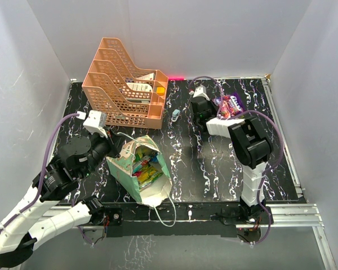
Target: Take the snacks out of the paper bag
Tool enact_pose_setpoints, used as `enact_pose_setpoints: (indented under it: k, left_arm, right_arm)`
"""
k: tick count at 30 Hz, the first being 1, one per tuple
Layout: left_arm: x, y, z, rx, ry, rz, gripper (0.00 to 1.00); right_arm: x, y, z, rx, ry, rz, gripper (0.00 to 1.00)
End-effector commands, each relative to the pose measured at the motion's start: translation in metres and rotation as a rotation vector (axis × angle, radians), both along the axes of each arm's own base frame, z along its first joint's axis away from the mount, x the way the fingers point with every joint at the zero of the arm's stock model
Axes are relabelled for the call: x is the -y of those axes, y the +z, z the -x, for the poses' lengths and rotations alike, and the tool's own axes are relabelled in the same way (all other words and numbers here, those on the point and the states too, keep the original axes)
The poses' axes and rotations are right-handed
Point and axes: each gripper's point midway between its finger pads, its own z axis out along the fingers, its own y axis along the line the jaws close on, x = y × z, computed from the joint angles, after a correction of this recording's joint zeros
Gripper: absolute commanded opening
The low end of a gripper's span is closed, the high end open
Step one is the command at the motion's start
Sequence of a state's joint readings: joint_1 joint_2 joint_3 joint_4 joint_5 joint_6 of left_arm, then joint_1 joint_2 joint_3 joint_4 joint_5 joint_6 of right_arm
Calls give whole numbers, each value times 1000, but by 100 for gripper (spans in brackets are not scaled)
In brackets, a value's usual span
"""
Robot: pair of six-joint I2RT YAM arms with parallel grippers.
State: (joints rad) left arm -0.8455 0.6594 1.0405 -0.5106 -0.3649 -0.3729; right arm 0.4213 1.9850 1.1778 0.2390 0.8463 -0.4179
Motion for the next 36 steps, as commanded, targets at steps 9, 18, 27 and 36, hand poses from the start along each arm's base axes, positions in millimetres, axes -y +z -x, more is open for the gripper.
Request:
enact_pose_setpoints:
  k: [9, 18, 27, 36]
  left_arm:
    - [-8, 21, -1, 45, 27, 17, 0]
    - [-5, 21, -1, 41, 19, 26, 0]
    - [-2, 19, -1, 34, 11, 33, 0]
    - [2, 13, 0, 20, -3, 44, 0]
  right_arm:
    - [-19, 4, -21, 79, 20, -88, 11]
    - [-22, 42, -17, 120, 50, -130, 41]
    - [-71, 87, 14, 128, 198, -301, 62]
    - [-156, 74, 131, -138, 608, -827, 75]
